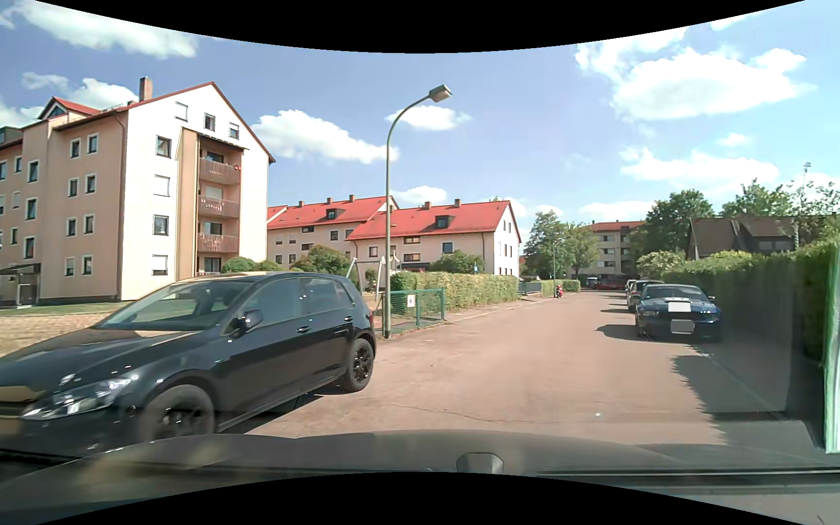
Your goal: Follow the waypoints while adhering to traffic rules and regulations
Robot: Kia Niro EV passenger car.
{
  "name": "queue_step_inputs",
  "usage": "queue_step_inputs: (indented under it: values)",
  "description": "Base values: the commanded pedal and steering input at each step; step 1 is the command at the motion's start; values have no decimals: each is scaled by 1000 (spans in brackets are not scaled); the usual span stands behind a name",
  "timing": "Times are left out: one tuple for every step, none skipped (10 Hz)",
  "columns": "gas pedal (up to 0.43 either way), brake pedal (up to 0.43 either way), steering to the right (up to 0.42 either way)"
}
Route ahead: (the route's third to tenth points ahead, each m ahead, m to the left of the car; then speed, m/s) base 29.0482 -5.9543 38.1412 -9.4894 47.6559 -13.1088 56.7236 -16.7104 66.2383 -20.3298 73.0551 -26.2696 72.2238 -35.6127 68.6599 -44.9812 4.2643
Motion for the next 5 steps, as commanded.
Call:
queue_step_inputs:
  values:
    - [110, 6, 266]
    - [110, 6, 220]
    - [110, 6, 179]
    - [98, 6, 147]
    - [98, 6, 117]
